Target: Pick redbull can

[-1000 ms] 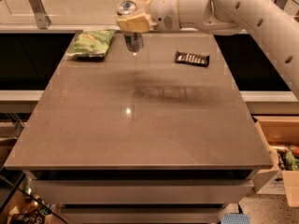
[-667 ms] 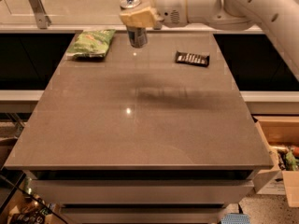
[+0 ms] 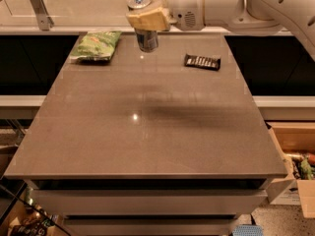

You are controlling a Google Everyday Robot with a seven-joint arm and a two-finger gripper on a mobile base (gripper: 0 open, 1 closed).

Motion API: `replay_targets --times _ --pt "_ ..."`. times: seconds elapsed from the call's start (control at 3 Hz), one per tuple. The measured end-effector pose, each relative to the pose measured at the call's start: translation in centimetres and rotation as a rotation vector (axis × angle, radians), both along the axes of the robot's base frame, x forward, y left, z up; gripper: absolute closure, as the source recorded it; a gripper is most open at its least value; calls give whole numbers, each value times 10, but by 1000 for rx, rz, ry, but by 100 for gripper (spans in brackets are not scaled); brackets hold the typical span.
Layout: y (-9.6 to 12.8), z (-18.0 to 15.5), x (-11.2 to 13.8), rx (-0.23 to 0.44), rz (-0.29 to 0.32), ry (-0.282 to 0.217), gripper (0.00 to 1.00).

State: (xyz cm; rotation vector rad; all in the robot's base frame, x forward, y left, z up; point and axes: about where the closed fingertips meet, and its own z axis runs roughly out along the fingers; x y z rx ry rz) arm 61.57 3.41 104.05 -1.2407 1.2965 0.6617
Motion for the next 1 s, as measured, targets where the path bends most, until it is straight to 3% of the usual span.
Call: replay_targets --times 0.67,1.0 --pt "-6 12 -35 -23 -30 -73 100" --pt "-6 12 -35 -23 -30 -73 100"
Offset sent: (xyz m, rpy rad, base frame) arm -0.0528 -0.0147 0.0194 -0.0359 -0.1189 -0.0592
